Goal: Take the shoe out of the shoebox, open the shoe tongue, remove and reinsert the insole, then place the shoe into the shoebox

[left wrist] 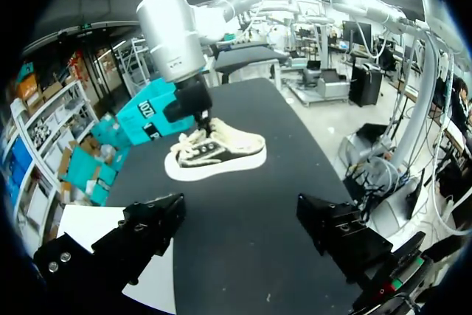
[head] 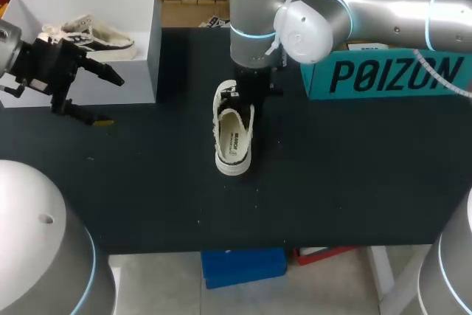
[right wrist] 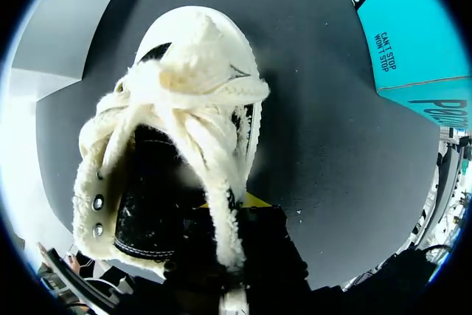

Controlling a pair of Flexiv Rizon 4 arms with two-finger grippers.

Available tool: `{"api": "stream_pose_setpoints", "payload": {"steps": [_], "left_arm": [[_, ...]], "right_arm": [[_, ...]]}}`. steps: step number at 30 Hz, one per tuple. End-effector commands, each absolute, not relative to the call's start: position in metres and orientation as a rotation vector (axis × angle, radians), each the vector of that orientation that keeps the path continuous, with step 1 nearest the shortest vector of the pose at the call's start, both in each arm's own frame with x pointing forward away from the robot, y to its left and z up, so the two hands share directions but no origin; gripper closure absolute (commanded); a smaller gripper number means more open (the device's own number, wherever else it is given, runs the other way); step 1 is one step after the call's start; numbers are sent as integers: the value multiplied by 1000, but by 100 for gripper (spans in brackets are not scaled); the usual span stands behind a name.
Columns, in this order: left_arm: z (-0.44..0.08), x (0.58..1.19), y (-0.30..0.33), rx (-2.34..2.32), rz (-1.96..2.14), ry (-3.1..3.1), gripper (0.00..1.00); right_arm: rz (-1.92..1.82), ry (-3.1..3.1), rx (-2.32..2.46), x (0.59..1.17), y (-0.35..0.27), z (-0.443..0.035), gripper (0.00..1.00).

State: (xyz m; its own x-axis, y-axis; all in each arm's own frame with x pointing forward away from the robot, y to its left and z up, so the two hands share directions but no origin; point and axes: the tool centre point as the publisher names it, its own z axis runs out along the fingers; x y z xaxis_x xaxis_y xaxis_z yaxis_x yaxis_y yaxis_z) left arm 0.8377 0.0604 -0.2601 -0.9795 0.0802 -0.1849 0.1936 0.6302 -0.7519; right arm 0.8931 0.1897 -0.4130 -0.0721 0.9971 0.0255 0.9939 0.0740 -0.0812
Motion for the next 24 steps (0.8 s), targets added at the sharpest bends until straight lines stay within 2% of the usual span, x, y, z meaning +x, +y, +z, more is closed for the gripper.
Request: {"api": "stream_pose_setpoints", "payload": {"steps": [1, 5, 12, 24], "left_arm": [[-261, 837, 60, 229, -1272, 2712, 0], [-261, 837, 60, 229, -1272, 2712, 0], [-261, 837, 60, 229, -1272, 2712, 0], [-261, 837, 60, 229, -1272, 2712, 0]], "right_arm": [[58, -2272, -2072, 895, 191, -411, 100], [68, -2339, -2071, 899, 185, -386, 100], [-31, -2522, -1948, 909, 180, -305, 100], [-198, -3044, -1191, 920, 164, -175, 100]]}}
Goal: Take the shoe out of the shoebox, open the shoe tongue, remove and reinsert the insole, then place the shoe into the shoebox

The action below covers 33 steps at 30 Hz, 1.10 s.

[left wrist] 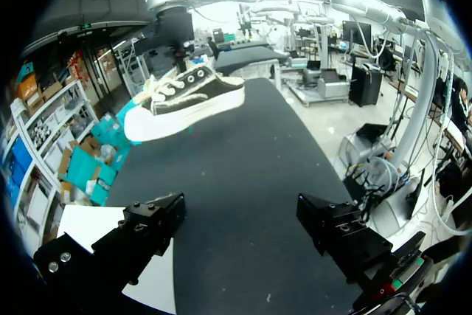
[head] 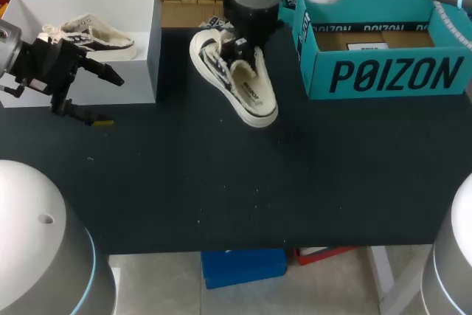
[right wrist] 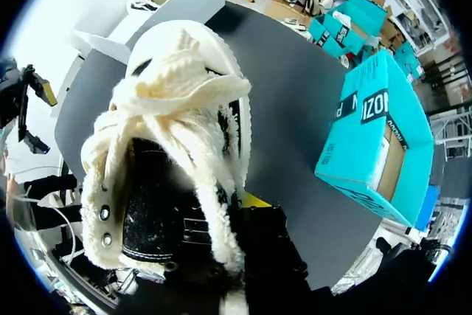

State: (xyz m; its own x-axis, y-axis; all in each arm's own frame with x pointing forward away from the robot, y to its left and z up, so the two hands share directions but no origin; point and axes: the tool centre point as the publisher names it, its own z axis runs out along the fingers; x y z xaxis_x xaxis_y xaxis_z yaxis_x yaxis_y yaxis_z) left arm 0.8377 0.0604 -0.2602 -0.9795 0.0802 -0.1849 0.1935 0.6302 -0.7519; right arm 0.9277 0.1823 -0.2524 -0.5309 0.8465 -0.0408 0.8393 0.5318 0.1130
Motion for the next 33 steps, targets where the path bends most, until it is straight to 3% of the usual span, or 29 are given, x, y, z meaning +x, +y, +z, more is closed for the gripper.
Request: {"api": "stream_pose_setpoints", "payload": {"steps": [1, 12, 33], "left_arm": [[-261, 837, 60, 229, -1272, 2712, 0], [-261, 837, 60, 229, -1272, 2712, 0], [-261, 837, 60, 229, -1272, 2712, 0]], "right_arm": [[185, 2827, 1009, 921, 160, -167, 100], [78, 2835, 79, 928, 109, -125, 100], [78, 2835, 79, 928, 109, -125, 100]]}}
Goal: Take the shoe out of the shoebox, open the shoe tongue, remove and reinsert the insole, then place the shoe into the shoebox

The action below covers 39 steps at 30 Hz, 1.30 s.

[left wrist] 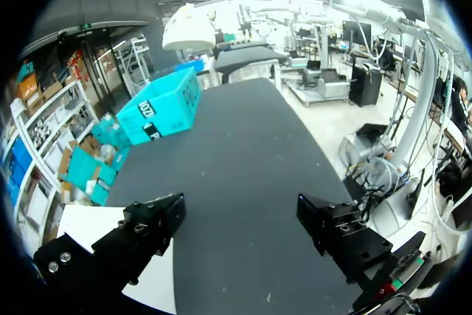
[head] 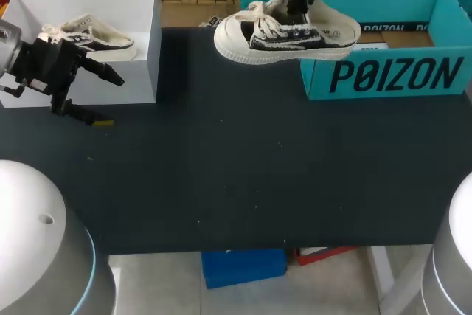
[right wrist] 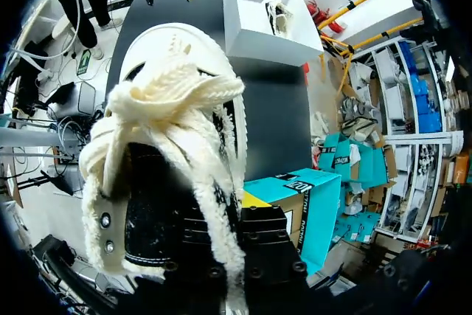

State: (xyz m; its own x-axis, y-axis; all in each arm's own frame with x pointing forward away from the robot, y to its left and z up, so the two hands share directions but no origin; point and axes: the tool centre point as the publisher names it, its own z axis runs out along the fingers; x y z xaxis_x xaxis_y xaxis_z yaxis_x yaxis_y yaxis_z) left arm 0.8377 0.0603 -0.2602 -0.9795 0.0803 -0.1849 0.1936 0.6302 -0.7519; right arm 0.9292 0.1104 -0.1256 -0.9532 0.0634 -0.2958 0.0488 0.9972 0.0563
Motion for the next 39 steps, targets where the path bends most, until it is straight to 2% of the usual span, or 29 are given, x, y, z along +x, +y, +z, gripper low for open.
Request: {"api": "stream_pose_setpoints", "payload": {"steps": [1, 16, 28, 39], "left_arm": [[-261, 837, 60, 229, -1272, 2712, 0], [-261, 837, 60, 229, -1272, 2712, 0], [-261, 837, 60, 229, -1272, 2712, 0], [-261, 837, 60, 229, -1272, 2712, 0]], "right_arm": [[71, 2837, 85, 931, 109, -126, 100], [-164, 2869, -208, 1004, 34, -133, 100], [-260, 2858, -192, 1068, -48, -149, 100], [-231, 2869, -89, 1108, -83, -188, 100]]}}
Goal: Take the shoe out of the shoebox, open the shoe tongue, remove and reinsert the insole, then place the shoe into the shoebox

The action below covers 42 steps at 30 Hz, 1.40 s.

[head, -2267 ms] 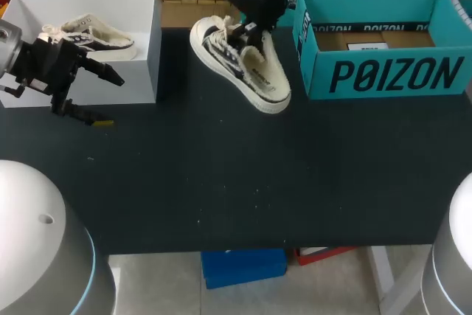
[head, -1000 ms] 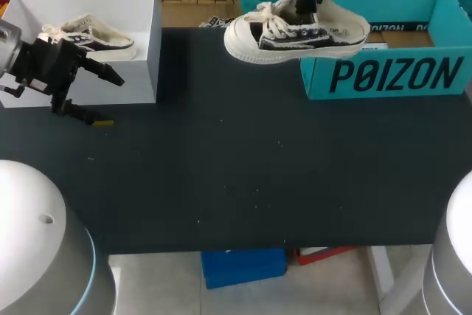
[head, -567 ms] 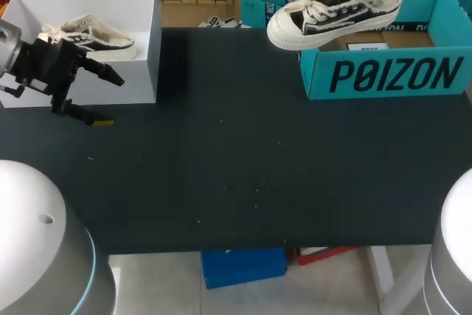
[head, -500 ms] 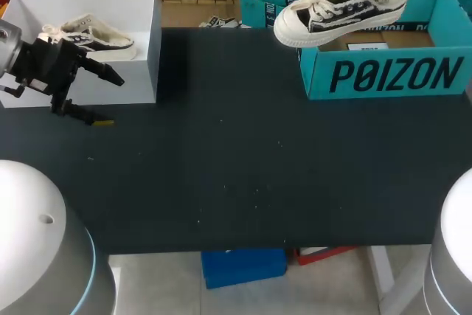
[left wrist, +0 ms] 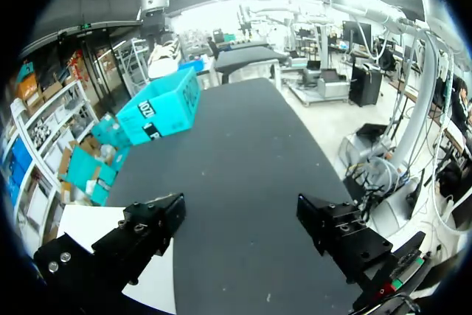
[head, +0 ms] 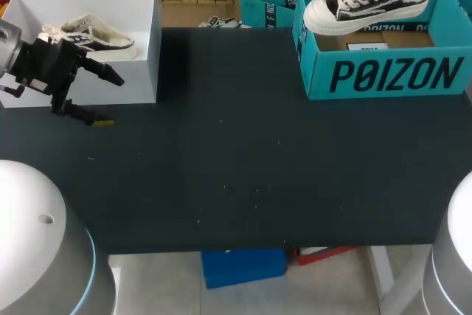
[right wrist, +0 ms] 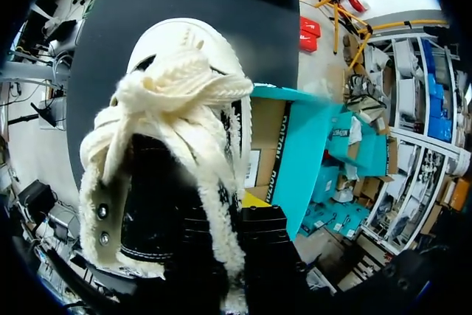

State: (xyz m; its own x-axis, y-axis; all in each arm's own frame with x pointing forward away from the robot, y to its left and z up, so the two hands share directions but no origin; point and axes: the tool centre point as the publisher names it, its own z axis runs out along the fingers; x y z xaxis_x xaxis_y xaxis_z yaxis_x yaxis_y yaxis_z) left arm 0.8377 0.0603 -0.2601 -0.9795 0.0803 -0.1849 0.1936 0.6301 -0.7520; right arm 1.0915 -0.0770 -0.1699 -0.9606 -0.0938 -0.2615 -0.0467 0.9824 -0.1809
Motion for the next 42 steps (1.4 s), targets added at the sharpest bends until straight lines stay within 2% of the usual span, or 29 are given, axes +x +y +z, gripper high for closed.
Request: {"api": "stream_pose_setpoints", "payload": {"steps": [1, 17, 42], "left_arm": [[-261, 837, 60, 229, -1272, 2712, 0], [-261, 837, 60, 229, -1272, 2712, 0], [-261, 837, 60, 229, -1272, 2712, 0]], "right_arm": [[-232, 2871, -84, 1110, -85, -192, 100], [-246, 2924, 23, 1141, -127, -252, 100], [-198, 2992, 63, 1132, -152, -339, 100]]}}
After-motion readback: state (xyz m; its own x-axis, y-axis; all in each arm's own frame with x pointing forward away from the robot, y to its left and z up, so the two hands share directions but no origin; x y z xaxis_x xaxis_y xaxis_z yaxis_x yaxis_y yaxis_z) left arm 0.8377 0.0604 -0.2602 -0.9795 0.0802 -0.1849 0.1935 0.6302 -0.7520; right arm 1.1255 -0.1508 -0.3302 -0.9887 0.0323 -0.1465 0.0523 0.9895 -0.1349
